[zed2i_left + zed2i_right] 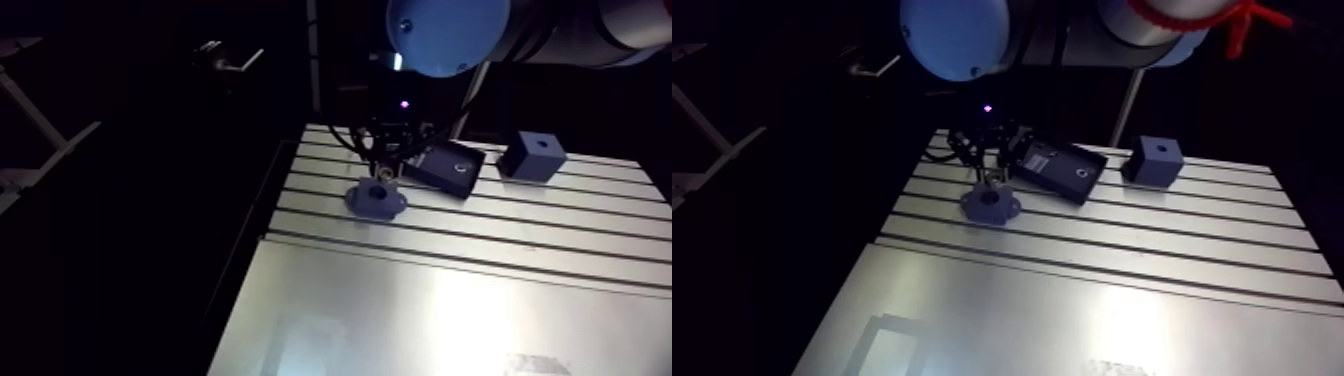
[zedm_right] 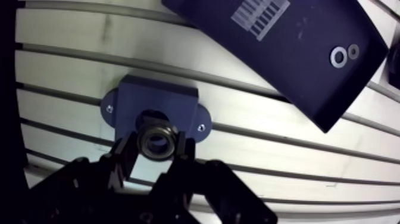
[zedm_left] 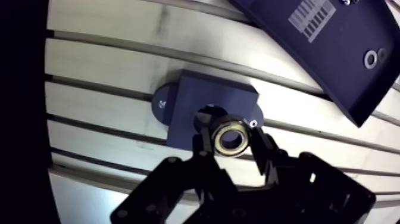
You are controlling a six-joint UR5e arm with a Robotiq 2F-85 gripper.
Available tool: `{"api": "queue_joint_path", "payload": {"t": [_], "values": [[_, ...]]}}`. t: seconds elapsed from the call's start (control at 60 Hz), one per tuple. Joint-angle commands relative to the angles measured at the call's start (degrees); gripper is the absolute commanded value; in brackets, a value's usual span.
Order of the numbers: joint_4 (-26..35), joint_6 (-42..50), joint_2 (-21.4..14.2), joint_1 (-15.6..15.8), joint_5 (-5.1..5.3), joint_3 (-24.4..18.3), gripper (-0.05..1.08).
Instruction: Pick up the bearing and press it into the housing until flush.
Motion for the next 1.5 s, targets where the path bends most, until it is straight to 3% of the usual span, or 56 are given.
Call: {"api": "queue_joint_path", "payload": {"t": [0.017, 1.5], "values": [[-0.52, -0.38, 0.53, 0.32, 0.01, -0.11, 0.62], [-0.61, -1.27, 2.99, 1.04, -0.17, -0.20, 0.62]]}}
